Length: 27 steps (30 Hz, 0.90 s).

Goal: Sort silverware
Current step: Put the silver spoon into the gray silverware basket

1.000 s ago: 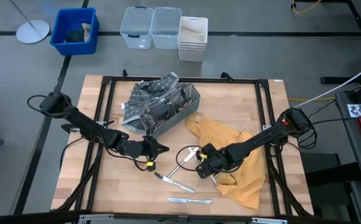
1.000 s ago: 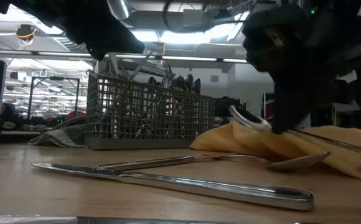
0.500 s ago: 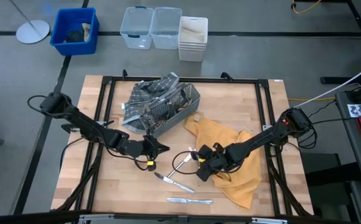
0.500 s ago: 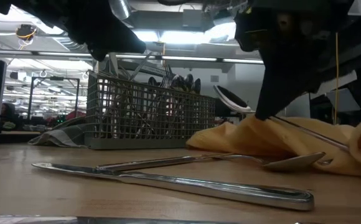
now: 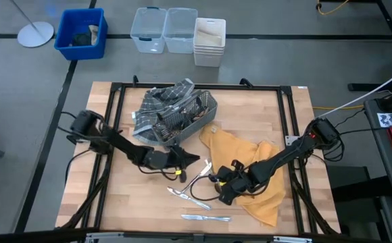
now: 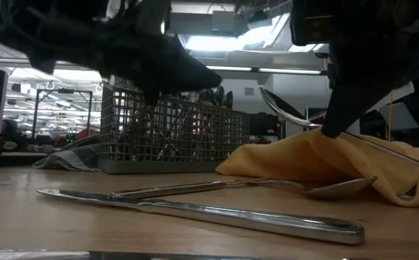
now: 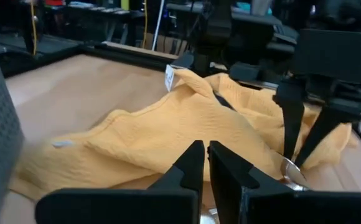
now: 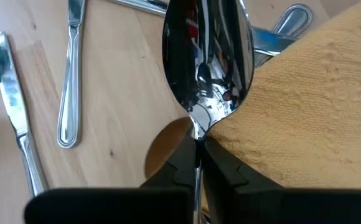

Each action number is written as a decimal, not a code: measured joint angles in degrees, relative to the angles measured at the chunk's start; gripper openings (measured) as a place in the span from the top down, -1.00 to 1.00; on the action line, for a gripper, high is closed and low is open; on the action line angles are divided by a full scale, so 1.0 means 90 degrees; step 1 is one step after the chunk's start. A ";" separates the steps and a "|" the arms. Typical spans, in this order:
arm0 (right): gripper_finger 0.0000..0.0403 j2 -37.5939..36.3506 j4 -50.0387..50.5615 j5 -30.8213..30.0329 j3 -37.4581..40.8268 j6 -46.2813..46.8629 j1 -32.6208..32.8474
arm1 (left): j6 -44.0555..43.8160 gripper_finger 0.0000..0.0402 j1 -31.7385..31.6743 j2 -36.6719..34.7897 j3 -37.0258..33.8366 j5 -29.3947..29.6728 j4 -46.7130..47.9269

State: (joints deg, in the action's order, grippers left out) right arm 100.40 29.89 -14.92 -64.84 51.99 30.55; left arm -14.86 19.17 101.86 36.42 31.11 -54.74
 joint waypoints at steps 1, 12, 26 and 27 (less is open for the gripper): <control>0.91 -0.0002 0.0000 -0.0004 0.0000 0.0000 0.0000 | -0.0121 0.92 -0.0021 0.0173 0.0000 -0.0007 -0.0222; 0.91 -0.0002 -0.0006 -0.0004 0.0000 -0.0002 -0.0019 | -0.0437 0.92 -0.0021 0.1747 0.1095 -0.0006 -0.0850; 0.91 -0.0002 -0.0045 -0.0058 -0.0002 -0.0339 -0.0019 | -0.0174 0.92 -0.0305 0.2610 0.2124 -0.0008 0.0084; 0.91 -0.0002 -0.0046 -0.0058 -0.0002 -0.0360 -0.0019 | -0.0188 0.92 -0.0326 0.2623 0.2140 -0.0007 0.0207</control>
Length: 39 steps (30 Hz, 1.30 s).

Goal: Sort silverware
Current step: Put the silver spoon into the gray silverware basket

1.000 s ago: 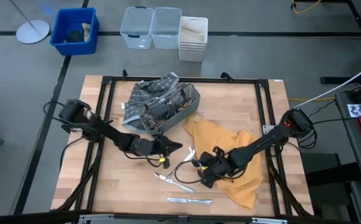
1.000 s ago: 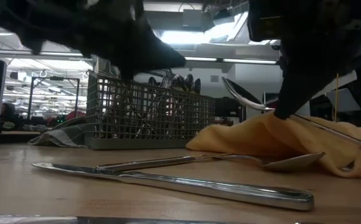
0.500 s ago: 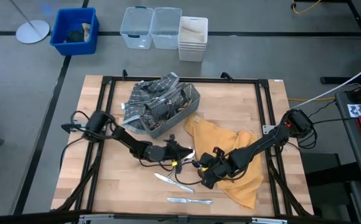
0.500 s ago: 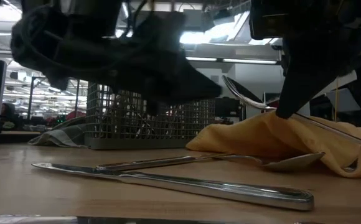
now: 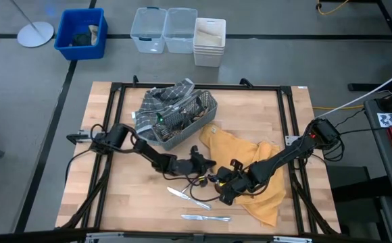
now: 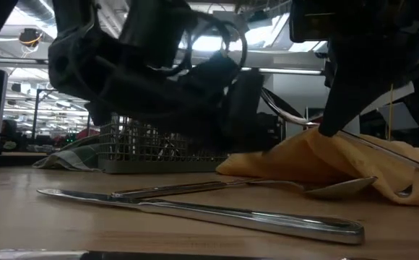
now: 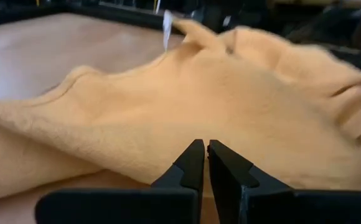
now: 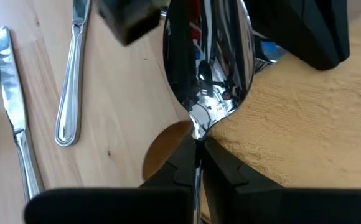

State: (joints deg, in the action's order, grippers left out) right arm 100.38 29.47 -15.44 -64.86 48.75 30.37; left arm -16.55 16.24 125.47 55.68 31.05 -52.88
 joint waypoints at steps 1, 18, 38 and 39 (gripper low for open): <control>0.91 0.0000 -0.0002 0.0000 0.0000 -0.0053 0.0000 | 0.0001 0.92 -0.0024 0.0007 0.0040 0.0002 0.0165; 0.91 -0.0002 -0.0005 0.0395 -0.0002 -0.0507 0.0005 | -0.0808 0.92 -0.0441 0.0007 0.0255 -0.0240 0.1707; 0.91 -0.0954 0.0103 0.0536 -0.0002 -0.0634 0.0005 | -0.0106 0.92 -0.0169 -0.0397 0.0240 -0.0255 0.1096; 0.91 -0.1003 0.0121 0.0486 -0.0002 -0.0634 0.0005 | -0.0091 0.92 -0.0159 -0.0447 0.0240 -0.0251 0.1094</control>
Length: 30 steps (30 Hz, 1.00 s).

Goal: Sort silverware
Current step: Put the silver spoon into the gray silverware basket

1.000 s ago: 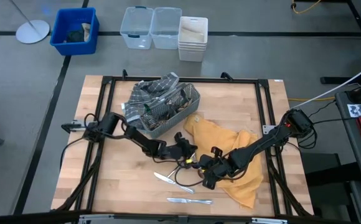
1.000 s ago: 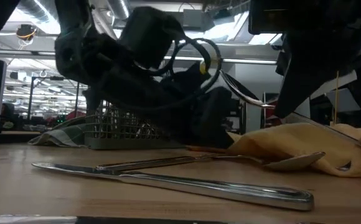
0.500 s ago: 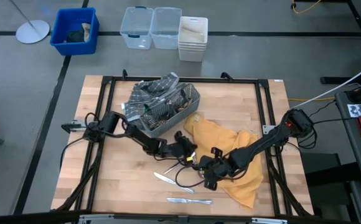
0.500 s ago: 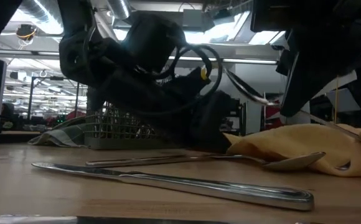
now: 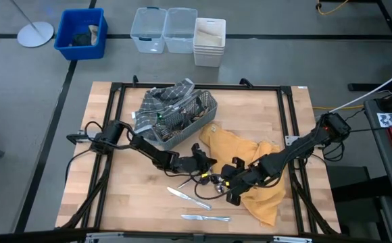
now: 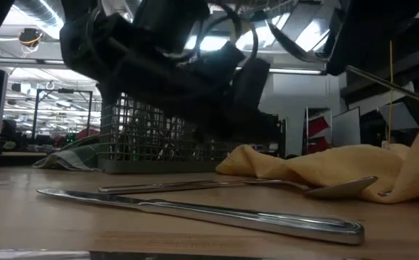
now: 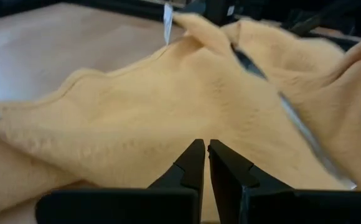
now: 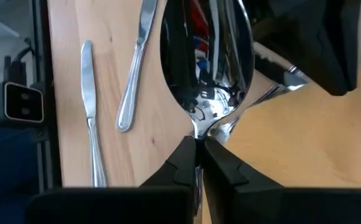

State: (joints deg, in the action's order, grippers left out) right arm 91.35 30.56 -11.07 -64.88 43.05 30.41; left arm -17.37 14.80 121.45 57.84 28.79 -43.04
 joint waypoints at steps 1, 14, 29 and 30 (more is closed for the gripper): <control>0.91 -0.0038 0.0024 -0.0062 0.0000 0.0002 0.0000 | 0.0024 0.92 0.0015 -0.0041 0.0000 0.0006 -0.0018; 0.91 -0.0571 0.0017 -0.1507 0.0000 -0.0622 -0.0002 | 0.0923 0.92 0.0166 -0.0976 -0.0002 0.0002 0.0118; 0.91 -0.0787 -0.0658 -0.4380 0.0000 -0.2535 -0.0026 | 0.1618 0.92 0.0411 -0.2975 -0.0002 0.0363 0.2343; 0.91 -0.0789 -0.0798 -0.4513 0.0000 -0.2730 -0.0069 | 0.1598 0.92 0.0411 -0.3113 -0.0002 0.0447 0.2565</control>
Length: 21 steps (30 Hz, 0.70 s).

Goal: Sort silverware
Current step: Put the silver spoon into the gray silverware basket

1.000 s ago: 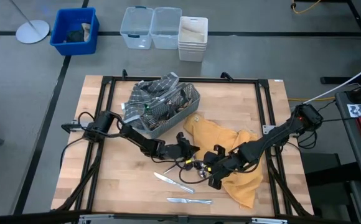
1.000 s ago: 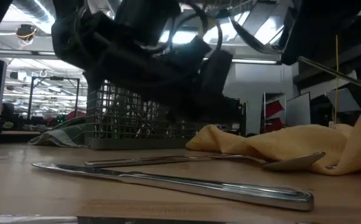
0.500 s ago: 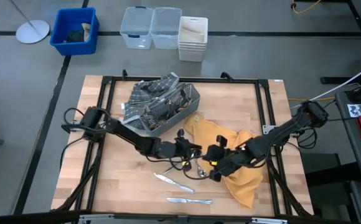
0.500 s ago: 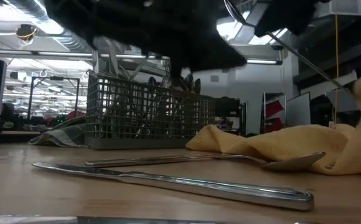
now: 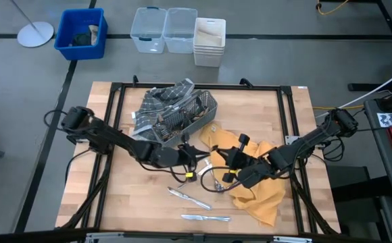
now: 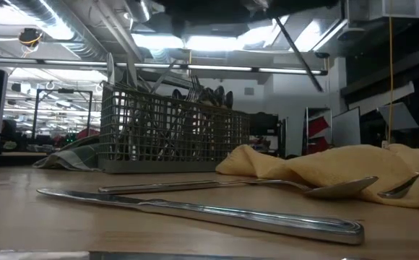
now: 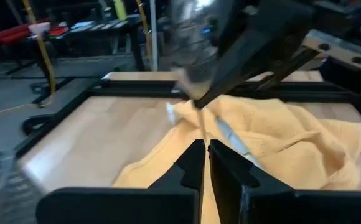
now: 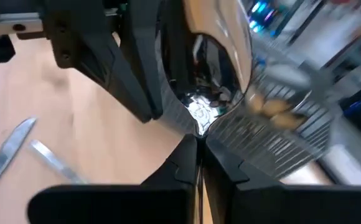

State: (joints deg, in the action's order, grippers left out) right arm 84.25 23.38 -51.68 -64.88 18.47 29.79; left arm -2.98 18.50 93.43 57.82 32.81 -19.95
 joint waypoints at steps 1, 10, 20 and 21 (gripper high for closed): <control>0.91 0.0001 -0.0181 -0.0100 0.0000 -0.0212 -0.0031 | -0.0013 0.92 -0.0002 -0.0123 0.0000 0.0101 0.0181; 0.91 0.0002 -0.1883 0.0023 0.0000 -0.2216 -0.0913 | -0.0416 0.92 0.0114 -0.1190 0.0000 0.1071 0.2031; 0.91 0.0019 -0.3974 0.2306 0.0002 -0.4010 -0.2496 | -0.1263 0.92 0.0284 -0.1994 0.0000 0.2179 0.4005; 0.91 0.0024 -0.4134 0.2582 0.0002 -0.4130 -0.2688 | -0.1375 0.92 0.0284 -0.2039 0.0000 0.2259 0.4208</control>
State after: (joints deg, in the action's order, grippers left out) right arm 84.47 -13.82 -28.44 -64.86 -18.70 5.60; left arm -15.35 21.06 75.08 57.82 53.14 17.92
